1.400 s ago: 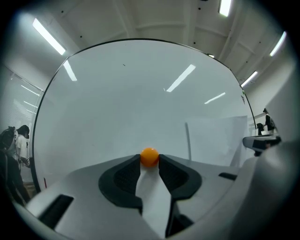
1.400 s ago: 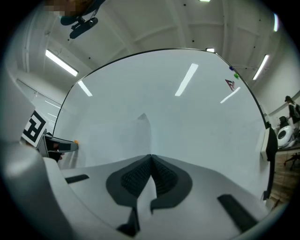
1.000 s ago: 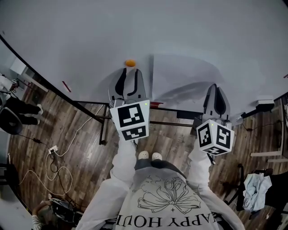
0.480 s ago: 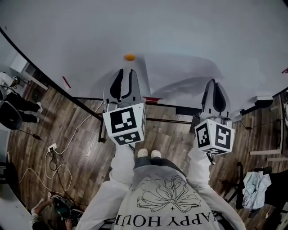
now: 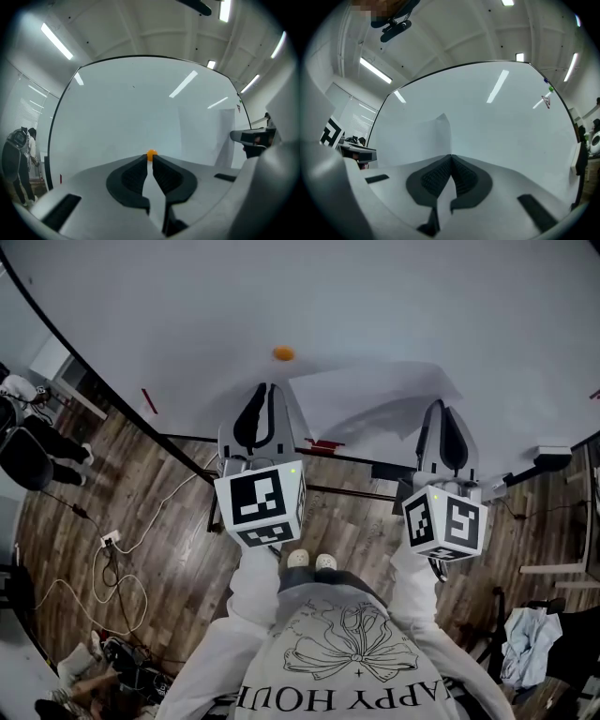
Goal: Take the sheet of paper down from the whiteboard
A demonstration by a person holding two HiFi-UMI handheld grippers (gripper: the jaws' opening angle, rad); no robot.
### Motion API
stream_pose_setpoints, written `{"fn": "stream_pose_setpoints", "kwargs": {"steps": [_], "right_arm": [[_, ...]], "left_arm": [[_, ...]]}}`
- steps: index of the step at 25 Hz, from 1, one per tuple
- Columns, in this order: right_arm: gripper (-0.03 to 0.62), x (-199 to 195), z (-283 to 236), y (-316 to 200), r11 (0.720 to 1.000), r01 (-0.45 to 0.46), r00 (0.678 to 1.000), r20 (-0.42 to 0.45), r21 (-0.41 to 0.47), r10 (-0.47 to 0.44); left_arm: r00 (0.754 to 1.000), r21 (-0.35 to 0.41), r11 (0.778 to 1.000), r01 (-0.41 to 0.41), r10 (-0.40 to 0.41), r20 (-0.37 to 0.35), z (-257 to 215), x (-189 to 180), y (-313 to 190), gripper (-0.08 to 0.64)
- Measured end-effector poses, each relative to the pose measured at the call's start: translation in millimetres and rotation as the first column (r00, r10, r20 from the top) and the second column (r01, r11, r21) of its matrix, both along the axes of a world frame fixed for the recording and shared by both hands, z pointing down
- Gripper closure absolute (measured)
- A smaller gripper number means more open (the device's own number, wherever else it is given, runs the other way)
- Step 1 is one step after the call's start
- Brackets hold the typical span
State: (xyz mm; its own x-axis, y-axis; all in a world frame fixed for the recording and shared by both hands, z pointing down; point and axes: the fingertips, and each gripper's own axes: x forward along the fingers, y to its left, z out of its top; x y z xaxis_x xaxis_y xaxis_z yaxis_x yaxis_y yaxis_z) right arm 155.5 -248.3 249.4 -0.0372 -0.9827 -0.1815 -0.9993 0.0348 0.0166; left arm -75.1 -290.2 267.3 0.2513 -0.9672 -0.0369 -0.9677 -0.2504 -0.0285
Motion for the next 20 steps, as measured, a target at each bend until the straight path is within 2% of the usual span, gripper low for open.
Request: {"fn": "stream_pose_setpoints", "kwargs": {"steps": [11, 20], "right_arm": [[0.591, -28, 9, -10, 0.998, 0.051, 0.999, -0.016, -0.032, -0.052], [0.591, -30, 8, -12, 0.998, 0.055, 0.998, -0.003, -0.036, -0.055]], "left_arm": [[0.999, 0.0, 0.999, 0.048, -0.048, 0.007, 0, -27, 8, 0.532], [0.998, -0.002, 0.998, 0.059, -0.059, -0.005, -3, -30, 9, 0.532]]}}
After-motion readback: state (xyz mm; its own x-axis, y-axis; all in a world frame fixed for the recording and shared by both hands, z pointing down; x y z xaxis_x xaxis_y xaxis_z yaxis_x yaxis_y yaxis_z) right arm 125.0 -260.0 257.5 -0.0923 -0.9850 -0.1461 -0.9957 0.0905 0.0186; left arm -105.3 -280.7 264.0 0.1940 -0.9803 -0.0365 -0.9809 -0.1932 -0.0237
